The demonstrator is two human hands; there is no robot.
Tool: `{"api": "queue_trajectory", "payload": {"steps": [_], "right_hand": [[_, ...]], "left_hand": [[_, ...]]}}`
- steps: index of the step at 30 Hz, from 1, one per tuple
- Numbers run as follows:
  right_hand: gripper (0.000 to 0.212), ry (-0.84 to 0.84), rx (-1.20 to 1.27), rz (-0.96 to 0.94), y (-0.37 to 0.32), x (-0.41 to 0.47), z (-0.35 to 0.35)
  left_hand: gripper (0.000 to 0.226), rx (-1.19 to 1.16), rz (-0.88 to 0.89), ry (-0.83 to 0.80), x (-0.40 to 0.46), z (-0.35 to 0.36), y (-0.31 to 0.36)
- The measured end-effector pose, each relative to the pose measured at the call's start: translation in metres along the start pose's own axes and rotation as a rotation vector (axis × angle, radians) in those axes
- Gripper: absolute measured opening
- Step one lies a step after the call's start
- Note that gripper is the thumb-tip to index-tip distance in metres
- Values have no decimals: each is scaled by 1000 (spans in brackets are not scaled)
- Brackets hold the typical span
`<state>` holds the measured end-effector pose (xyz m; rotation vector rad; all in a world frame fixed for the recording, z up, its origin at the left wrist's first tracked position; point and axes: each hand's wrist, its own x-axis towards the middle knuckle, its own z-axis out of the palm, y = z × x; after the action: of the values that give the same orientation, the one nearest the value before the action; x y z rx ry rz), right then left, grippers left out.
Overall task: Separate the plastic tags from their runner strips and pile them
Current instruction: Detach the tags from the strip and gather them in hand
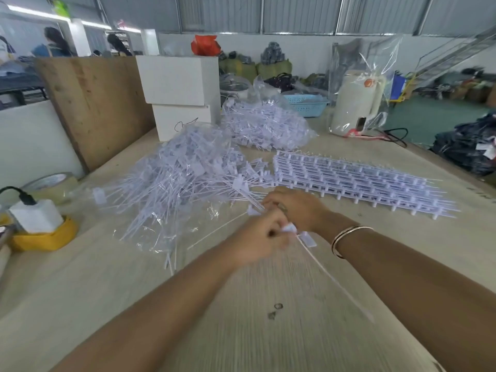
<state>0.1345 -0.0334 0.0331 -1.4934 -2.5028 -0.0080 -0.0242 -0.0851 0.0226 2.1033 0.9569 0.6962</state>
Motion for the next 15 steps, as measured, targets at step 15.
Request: {"api": "queue_trajectory", "payload": {"steps": [15], "right_hand": [[42,-231,78,-184,4,-31,0]], "left_hand": [[28,888,-55,611,14,-64,-23]]}}
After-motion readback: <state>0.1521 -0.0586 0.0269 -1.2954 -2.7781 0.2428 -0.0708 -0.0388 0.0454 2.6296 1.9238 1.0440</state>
